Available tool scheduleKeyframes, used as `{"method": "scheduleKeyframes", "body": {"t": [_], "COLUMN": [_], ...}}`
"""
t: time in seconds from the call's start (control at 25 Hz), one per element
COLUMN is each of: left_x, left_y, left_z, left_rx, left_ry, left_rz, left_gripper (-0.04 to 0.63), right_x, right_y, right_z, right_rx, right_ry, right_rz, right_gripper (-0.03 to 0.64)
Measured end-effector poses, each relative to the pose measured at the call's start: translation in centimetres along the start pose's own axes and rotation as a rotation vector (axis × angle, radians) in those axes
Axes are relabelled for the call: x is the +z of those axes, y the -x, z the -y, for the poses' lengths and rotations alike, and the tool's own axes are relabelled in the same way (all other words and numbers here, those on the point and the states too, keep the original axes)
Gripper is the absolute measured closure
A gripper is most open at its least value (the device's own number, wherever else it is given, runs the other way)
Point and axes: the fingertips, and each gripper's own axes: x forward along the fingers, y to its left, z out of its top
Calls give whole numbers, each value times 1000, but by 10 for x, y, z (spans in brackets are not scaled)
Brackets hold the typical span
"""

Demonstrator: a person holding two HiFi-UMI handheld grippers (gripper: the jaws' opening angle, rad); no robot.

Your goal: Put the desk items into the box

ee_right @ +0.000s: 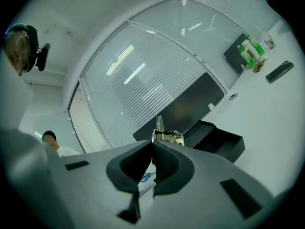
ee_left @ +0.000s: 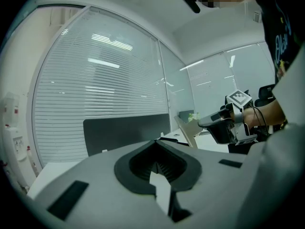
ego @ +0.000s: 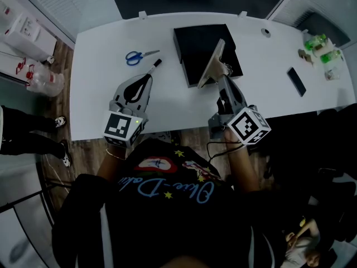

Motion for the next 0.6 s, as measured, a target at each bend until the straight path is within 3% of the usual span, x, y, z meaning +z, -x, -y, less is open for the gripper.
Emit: {"method": "scheduleKeyframes", "body": {"t": [0.6], "left_x": [14], "left_y": [-28], "left_z": [-11], "left_rx": [-15], "left_ry": [-3], "left_rz": [32], "left_gripper": [588], "right_x": [0], "right_y": [-7], "right_z": [24], "right_rx": [-58], "right_ry": [-118], "right_rz": [30], "right_gripper": [603]}}
